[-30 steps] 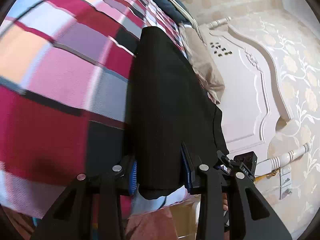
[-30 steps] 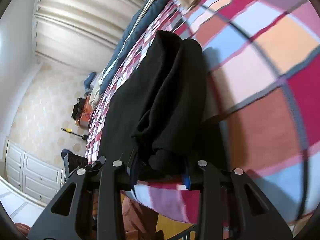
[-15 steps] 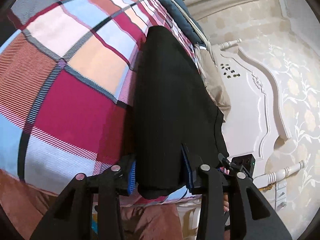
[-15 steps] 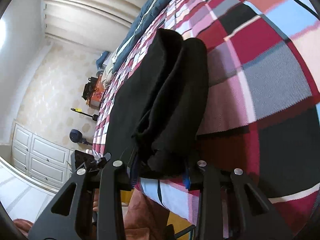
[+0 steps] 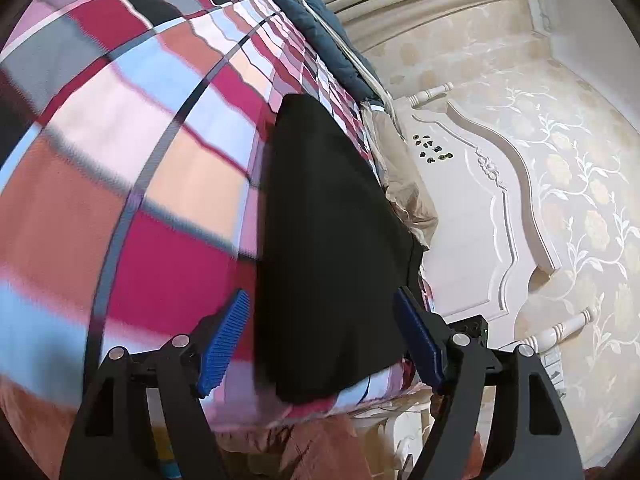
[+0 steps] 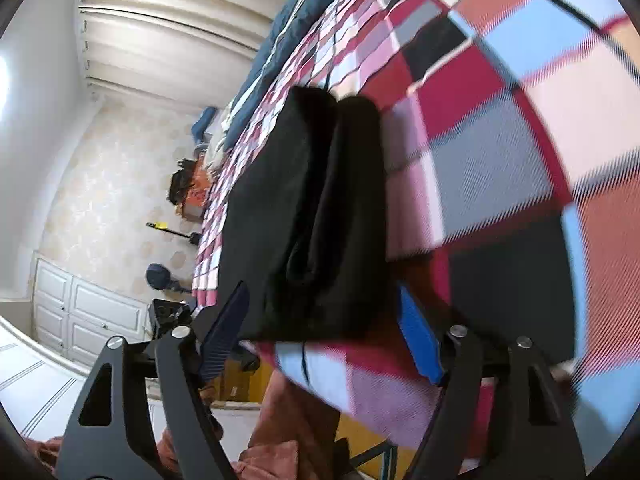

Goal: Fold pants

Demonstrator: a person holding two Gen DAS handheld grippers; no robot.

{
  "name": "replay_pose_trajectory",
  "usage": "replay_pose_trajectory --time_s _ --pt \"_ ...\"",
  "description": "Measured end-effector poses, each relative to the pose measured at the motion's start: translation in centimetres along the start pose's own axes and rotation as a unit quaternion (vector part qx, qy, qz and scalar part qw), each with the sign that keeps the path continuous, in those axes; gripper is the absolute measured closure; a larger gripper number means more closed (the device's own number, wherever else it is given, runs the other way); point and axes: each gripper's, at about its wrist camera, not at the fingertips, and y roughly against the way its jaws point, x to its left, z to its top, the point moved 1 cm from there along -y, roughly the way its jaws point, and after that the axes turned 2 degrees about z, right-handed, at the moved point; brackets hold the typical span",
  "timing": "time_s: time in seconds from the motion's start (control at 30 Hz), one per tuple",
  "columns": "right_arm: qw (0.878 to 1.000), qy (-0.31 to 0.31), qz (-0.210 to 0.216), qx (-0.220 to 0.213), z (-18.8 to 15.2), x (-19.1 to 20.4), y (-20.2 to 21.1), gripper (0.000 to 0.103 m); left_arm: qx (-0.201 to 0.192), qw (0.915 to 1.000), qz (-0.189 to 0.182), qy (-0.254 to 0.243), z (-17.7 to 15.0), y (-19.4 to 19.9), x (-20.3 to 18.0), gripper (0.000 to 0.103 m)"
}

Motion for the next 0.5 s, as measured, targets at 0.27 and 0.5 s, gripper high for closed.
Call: replay_pose_trajectory --time_s 0.27,0.5 --pt "1.000 0.007 -0.015 0.009 7.1 -0.6 -3.8 0.025 0.043 0.9983 0.009 -0.039 6.3 -5.6 0.0 0.029" --pt "0.999 0.011 -0.006 0.033 9.9 0.3 -7.9 0.022 0.066 0.9975 -0.008 -0.021 9.3 -8.5 0.6 0.028"
